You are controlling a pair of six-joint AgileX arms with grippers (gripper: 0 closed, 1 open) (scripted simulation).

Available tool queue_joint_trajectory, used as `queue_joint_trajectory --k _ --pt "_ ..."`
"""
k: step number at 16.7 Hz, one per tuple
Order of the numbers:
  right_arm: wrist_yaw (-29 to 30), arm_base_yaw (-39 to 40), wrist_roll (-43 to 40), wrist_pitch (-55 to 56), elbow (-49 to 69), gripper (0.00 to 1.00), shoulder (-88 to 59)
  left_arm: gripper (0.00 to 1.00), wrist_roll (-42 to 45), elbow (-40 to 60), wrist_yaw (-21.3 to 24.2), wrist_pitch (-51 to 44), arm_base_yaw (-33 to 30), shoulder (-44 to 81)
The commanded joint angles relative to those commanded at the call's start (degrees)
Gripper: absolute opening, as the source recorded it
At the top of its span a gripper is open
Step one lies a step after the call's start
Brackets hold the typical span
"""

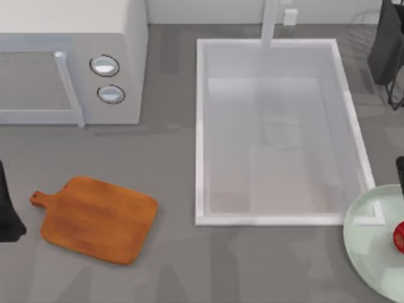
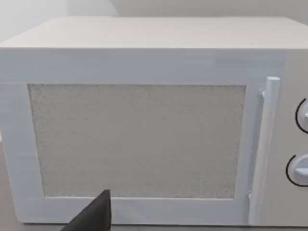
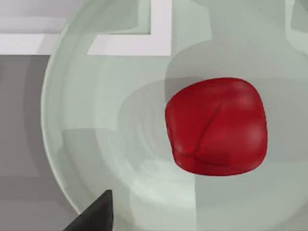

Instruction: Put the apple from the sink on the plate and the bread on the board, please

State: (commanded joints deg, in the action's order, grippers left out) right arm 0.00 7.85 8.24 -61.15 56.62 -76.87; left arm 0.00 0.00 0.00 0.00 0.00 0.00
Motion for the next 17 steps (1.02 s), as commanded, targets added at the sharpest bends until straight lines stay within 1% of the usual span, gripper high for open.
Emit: queue_joint_trajectory --k 4,12,15,17 --pt "0.0 -1.6 -1.7 12.7 -11.8 1.0 16.9 1.0 0.0 0.0 0.0 0.0 0.0 0.0" --pt "0.0 -5.8 -6.0 45.7 -41.9 1.0 60.5 1.0 0.0 0.0 0.0 0.0 0.0 0.0" --pt "0.0 -7.0 -7.4 55.5 -51.1 1.0 71.1 1.0 0.0 0.0 0.0 0.0 0.0 0.0" --pt "0.0 -7.6 -8.0 59.5 -55.0 1.0 75.2 1.0 0.0 0.0 0.0 0.0 0.0 0.0"
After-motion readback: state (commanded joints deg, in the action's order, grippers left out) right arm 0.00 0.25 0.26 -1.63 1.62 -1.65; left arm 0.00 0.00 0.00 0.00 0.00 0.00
